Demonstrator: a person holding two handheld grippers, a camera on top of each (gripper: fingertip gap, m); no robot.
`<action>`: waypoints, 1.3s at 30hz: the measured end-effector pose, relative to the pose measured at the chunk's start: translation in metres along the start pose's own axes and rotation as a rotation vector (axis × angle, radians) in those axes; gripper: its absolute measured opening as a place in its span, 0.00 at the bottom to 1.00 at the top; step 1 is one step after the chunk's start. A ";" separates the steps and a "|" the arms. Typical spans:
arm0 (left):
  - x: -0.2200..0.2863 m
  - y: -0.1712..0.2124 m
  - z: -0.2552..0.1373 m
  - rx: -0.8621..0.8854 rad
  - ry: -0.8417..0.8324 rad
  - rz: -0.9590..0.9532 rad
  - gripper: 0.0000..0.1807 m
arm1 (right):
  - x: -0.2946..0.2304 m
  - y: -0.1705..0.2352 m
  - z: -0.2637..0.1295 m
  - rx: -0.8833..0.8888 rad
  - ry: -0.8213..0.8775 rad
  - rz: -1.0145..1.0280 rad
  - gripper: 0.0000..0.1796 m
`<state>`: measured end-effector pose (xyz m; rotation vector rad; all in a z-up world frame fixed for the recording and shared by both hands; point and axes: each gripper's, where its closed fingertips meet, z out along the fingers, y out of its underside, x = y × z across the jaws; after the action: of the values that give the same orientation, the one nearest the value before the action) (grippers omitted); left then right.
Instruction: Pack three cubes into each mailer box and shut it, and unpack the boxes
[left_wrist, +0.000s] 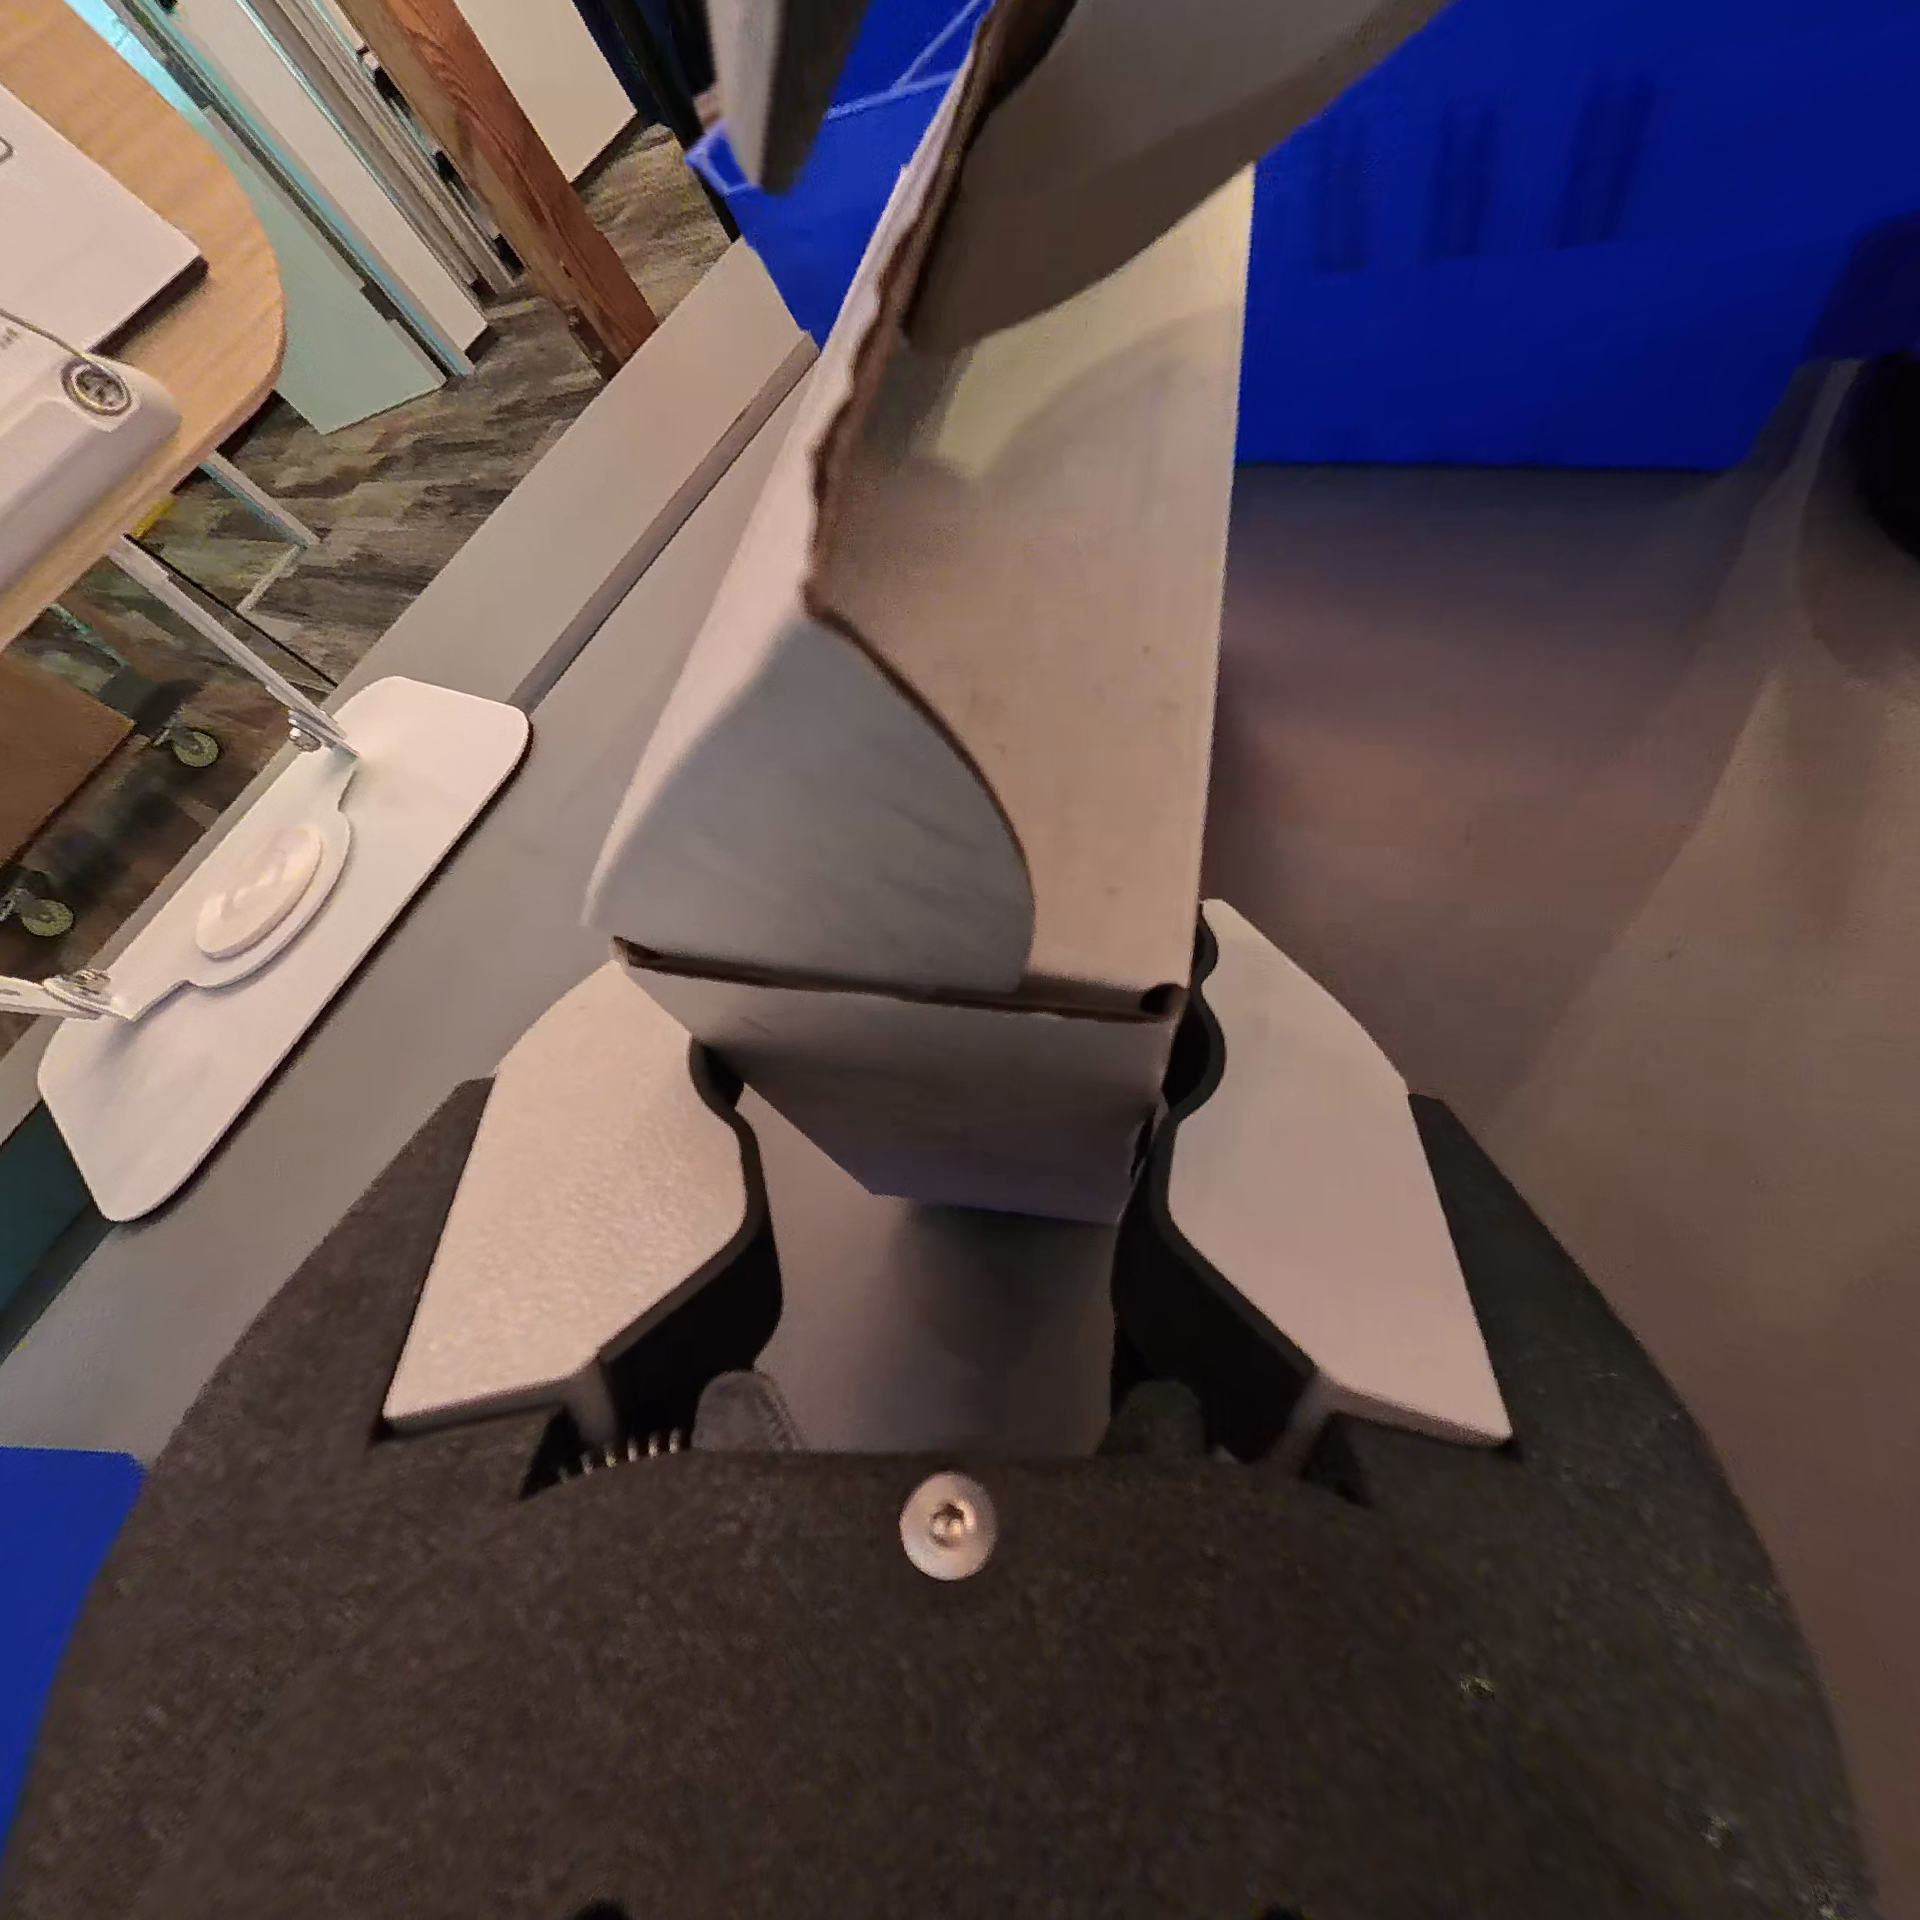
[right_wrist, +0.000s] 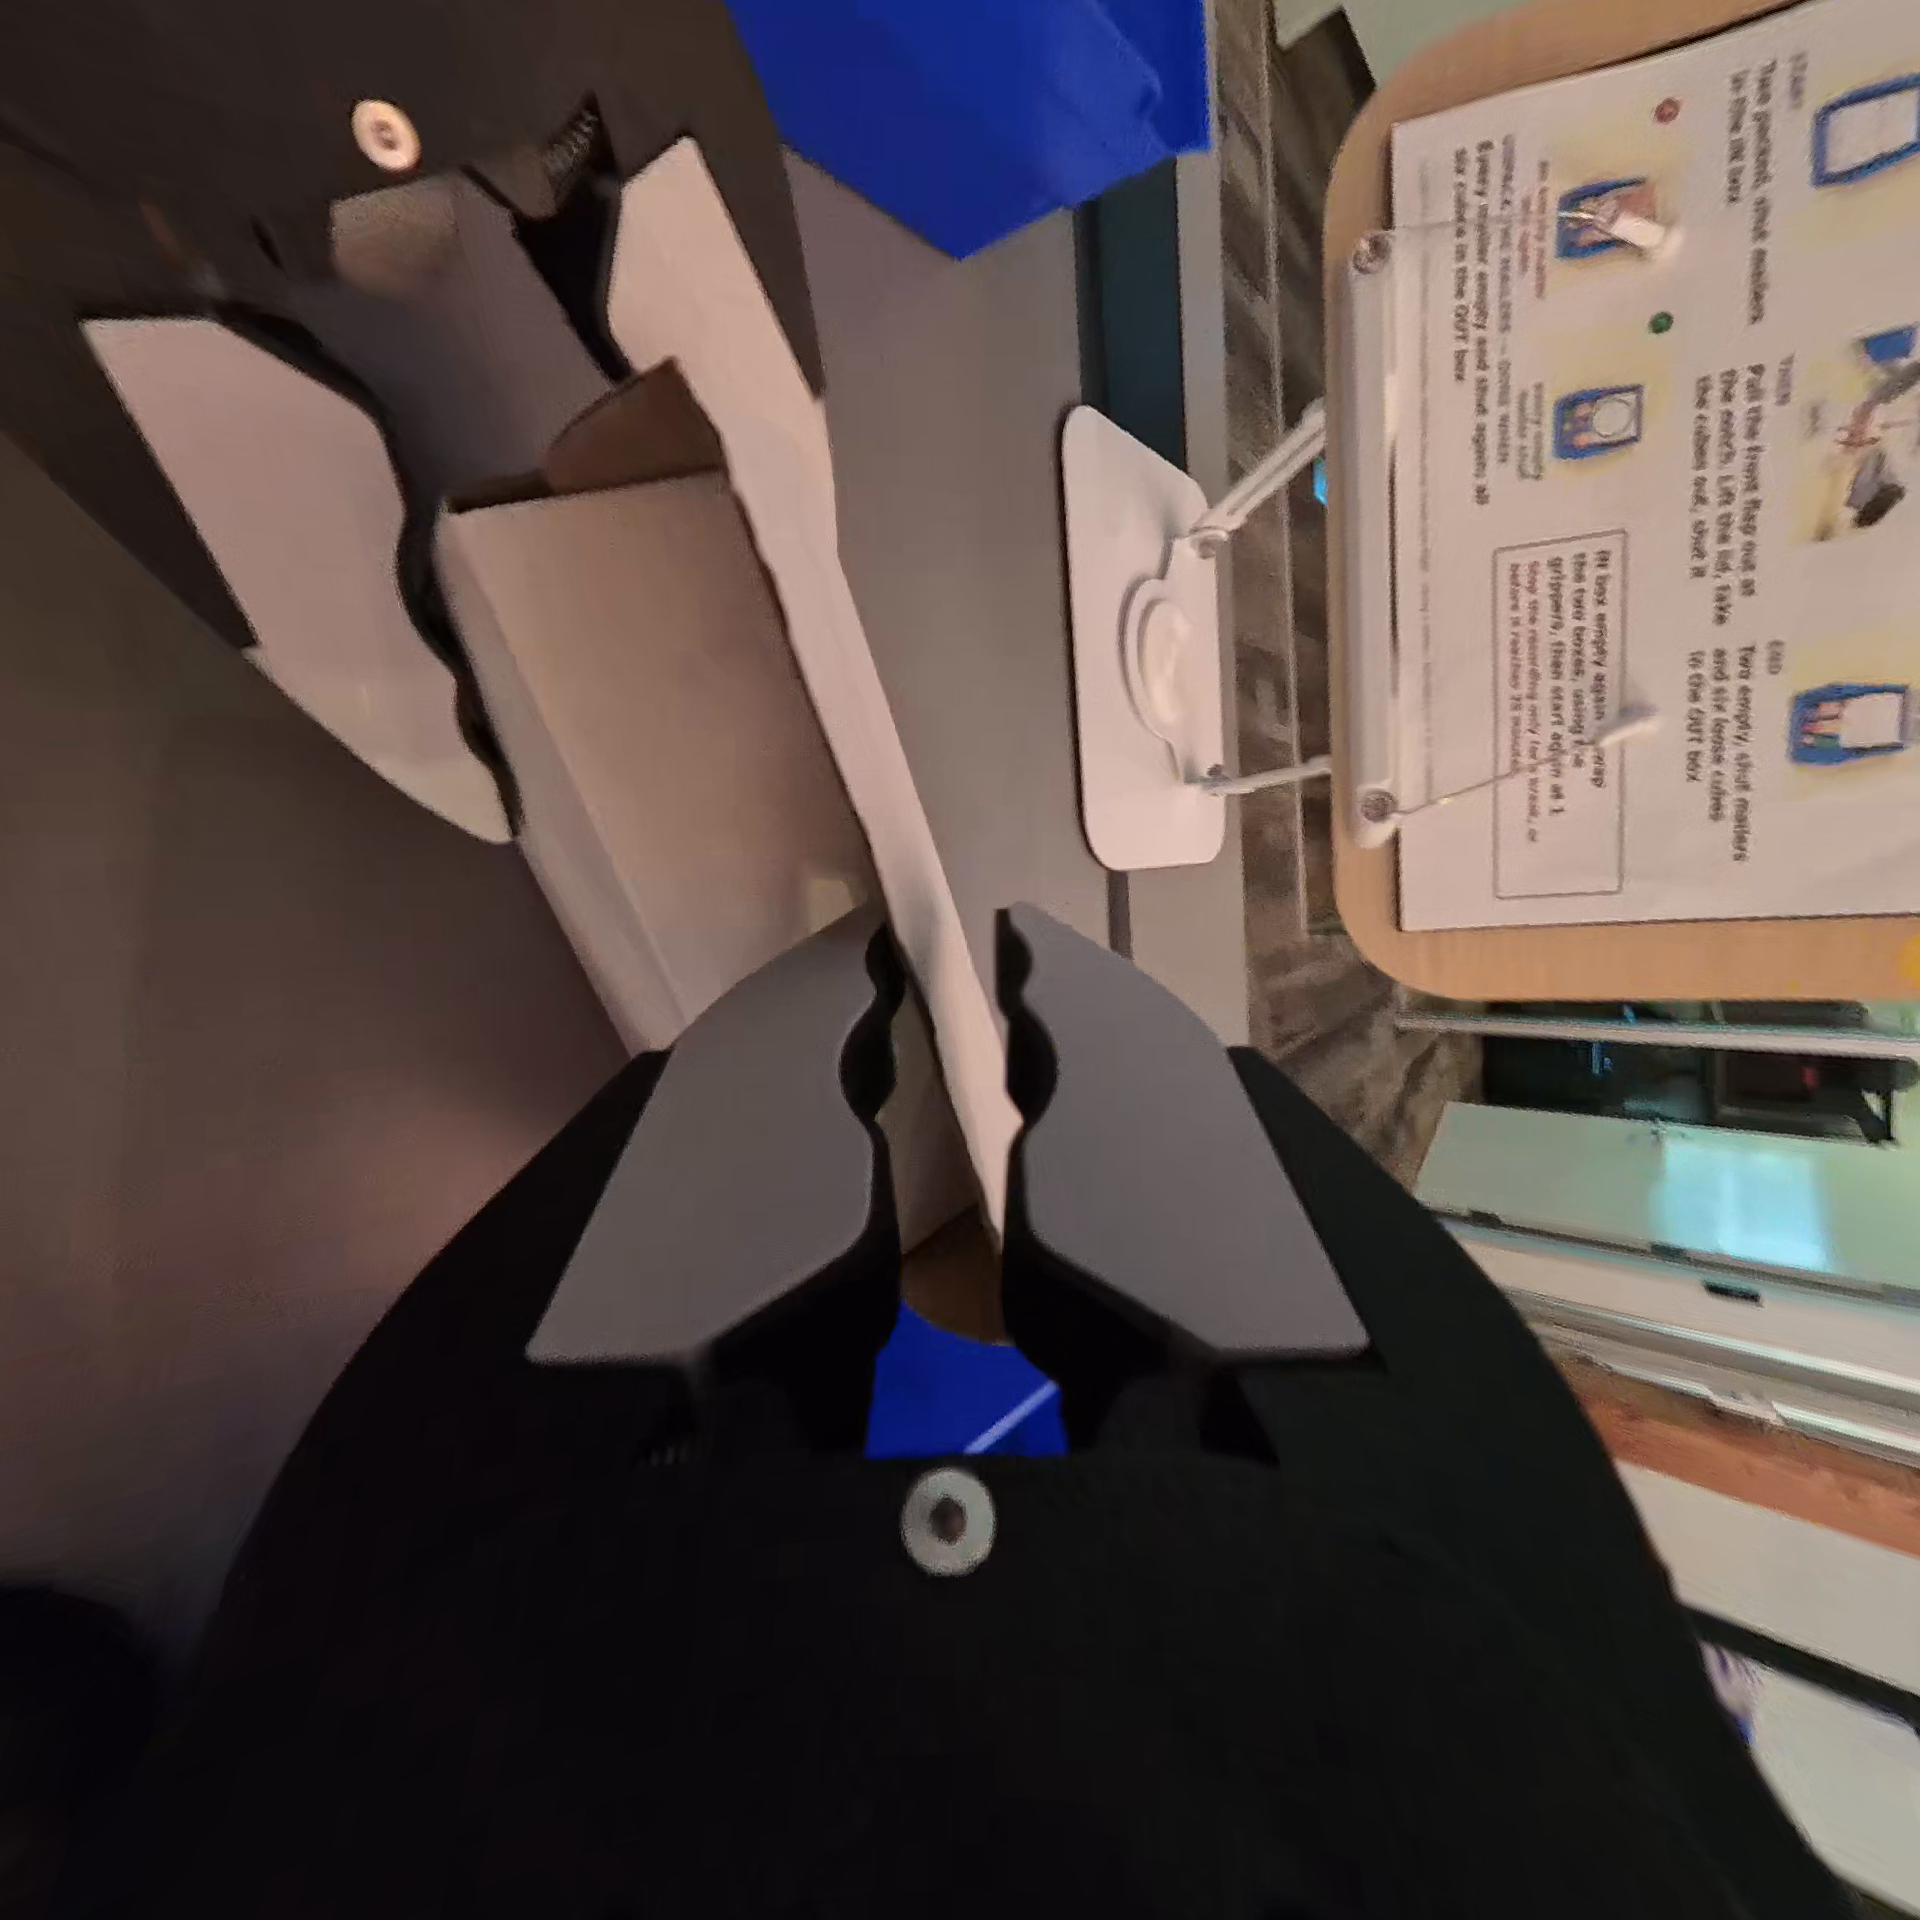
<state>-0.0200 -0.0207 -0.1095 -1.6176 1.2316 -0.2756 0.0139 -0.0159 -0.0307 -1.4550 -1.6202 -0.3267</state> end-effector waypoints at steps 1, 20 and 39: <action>0.001 0.000 0.000 0.003 0.002 0.006 0.44 | -0.006 0.000 -0.001 0.017 -0.043 -0.003 0.05; -0.011 0.018 -0.019 -0.119 -0.203 0.447 0.44 | -0.032 -0.024 -0.026 -0.050 -0.273 0.193 0.03; -0.024 0.012 -0.063 -0.186 -0.501 0.562 0.65 | -0.061 -0.040 -0.016 -0.032 -0.592 0.572 0.02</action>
<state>-0.0807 -0.0368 -0.0826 -1.3083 1.2736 0.5778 -0.0214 -0.0784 -0.0529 -2.0854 -1.5371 0.4452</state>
